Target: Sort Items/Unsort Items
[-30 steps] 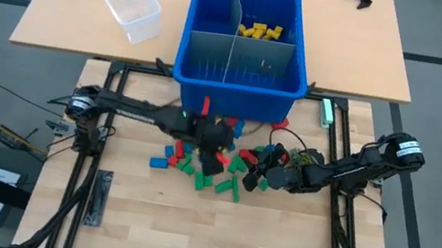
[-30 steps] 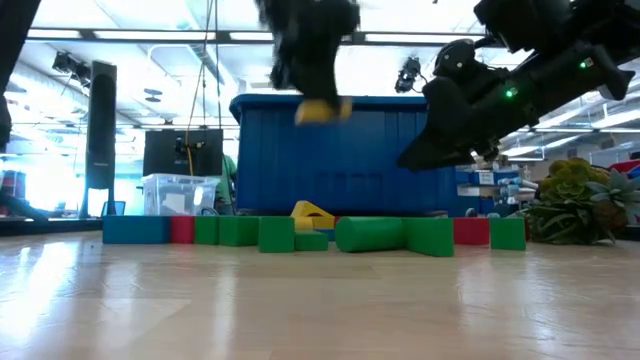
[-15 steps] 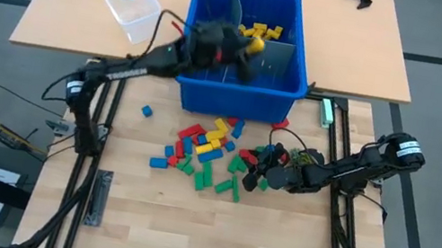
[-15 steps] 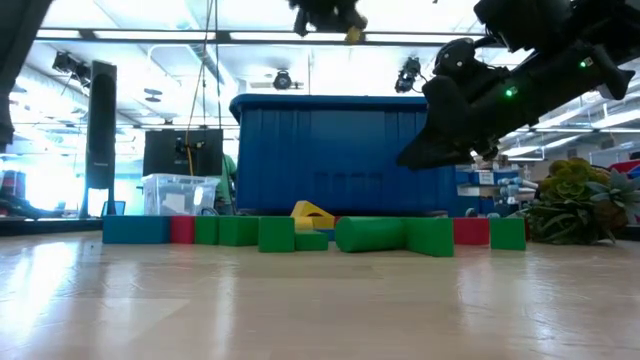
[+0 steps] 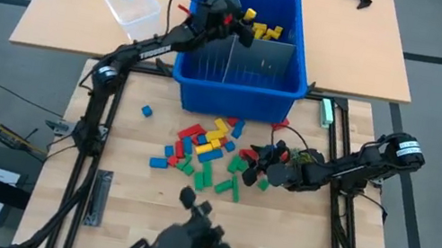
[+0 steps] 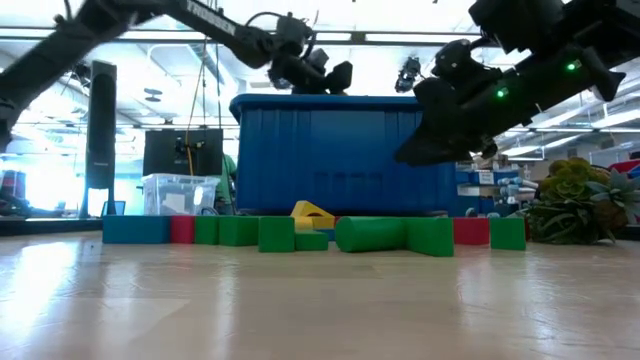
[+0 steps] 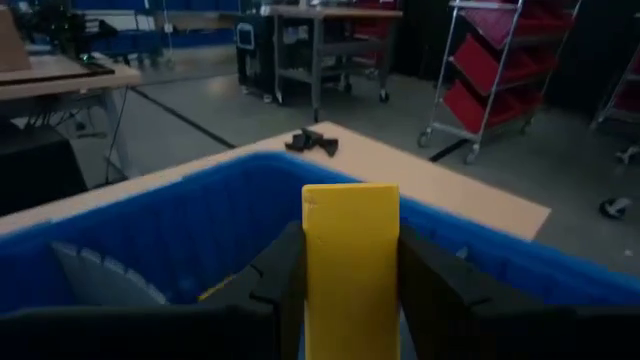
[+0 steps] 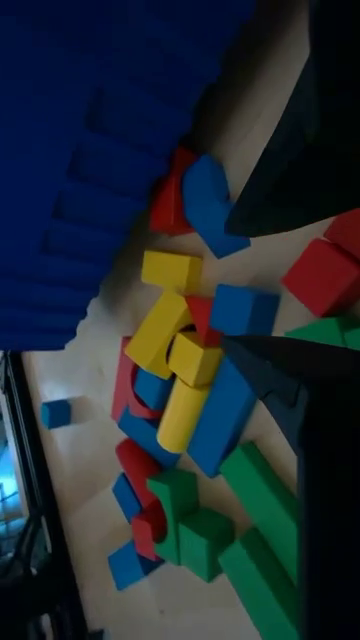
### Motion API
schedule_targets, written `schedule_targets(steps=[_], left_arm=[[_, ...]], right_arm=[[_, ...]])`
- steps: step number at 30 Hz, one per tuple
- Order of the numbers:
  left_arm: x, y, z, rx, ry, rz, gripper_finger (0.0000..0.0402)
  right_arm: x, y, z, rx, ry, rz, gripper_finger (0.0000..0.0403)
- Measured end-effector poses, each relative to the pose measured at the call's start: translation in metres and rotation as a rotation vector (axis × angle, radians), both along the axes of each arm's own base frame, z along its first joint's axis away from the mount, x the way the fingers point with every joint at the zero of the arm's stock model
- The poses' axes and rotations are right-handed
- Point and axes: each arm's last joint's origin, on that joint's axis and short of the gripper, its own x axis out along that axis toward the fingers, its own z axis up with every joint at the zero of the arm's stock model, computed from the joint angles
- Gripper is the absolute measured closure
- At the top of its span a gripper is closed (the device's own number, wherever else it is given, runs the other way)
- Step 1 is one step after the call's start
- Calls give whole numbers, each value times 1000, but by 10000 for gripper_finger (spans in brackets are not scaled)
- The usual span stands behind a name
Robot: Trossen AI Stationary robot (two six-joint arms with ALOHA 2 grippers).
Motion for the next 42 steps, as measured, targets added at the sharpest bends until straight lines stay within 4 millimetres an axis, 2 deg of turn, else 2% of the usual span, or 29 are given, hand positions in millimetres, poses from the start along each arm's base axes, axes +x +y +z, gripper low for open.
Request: schedule_targets(steps=[7,11,13,17,19,22,25,27,35,38,42], left_arm=[[17,37,1,22,42,13,265],[16,50,-15,56,8,48,263],[16,55,-22,65,4,55,243],[17,58,-30,41,19,57,171],[18,58,-30,42,16,56,138],[15,53,-17,20,42,48,104],[10,37,6,9,58,8,92],[6,18,28,17,72,-28,95],[-22,-63,97,68,264,-150,143],[-34,-97,115,49,305,-206,157],[-44,-140,126,35,370,-290,168]], right_arm=[[1,-6,1,3,-16,-26,232],[2,-8,1,3,-16,-33,232],[2,-8,1,4,-17,-33,232],[2,-8,1,5,-17,-32,232],[2,-8,1,5,-15,-30,232],[2,-8,1,7,-11,-25,232],[1,-8,0,8,-6,-23,232],[1,-7,0,7,-1,-22,232],[1,-3,0,4,8,6,232],[0,-1,-1,0,12,16,232],[0,4,-1,-5,18,35,232]])
